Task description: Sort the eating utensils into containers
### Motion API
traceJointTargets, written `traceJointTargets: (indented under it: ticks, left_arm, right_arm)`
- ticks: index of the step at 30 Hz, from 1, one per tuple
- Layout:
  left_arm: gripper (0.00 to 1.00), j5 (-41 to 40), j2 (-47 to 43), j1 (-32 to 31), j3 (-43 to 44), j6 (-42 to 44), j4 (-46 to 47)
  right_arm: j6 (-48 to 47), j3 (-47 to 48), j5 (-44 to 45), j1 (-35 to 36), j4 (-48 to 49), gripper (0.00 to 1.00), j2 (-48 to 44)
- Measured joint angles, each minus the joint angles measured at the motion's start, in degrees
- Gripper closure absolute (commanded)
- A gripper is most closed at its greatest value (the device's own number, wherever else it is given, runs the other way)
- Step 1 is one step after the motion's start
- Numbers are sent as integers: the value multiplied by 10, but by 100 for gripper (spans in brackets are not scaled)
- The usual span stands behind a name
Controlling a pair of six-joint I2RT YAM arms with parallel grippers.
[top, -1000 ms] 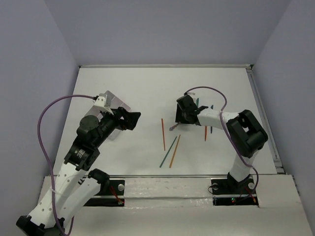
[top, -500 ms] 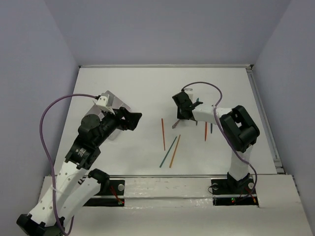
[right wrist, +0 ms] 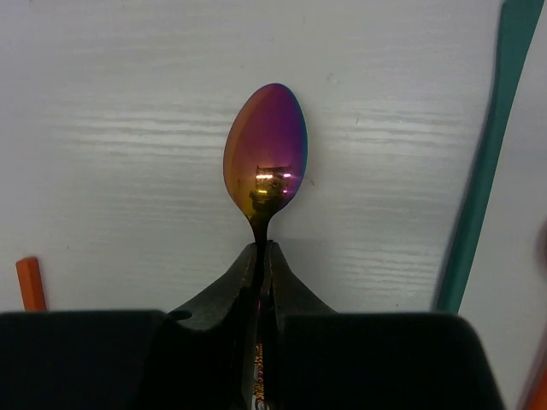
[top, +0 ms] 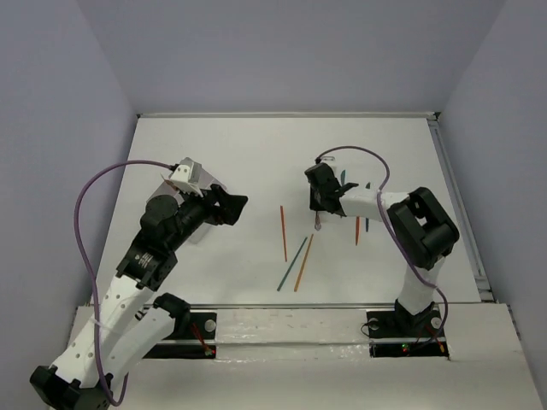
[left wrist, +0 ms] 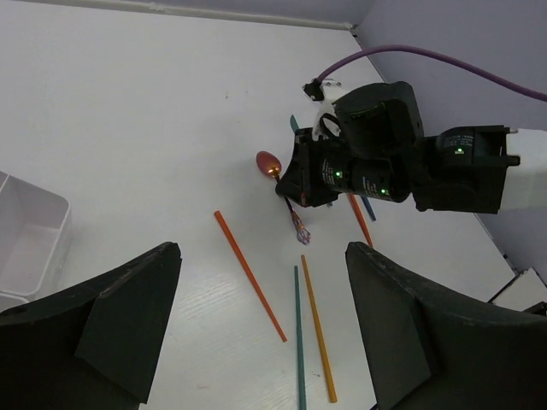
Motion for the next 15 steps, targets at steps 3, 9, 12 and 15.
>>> traceJointTargets:
  ticks: [3, 9, 12, 15]
  left_arm:
    - [12, 0, 9, 0, 0, 0, 1]
    - [11, 17, 55, 0, 0, -22, 15]
    - [11, 32, 84, 0, 0, -42, 23]
    - [12, 51, 116, 0, 0, -68, 37]
  right_arm:
    - [-25, -40, -28, 0, 21, 93, -32]
    - [-58, -106, -86, 2, 68, 93, -157]
    - [-71, -135, -122, 16, 110, 93, -229]
    - [-77, -165, -172, 42, 146, 93, -289]
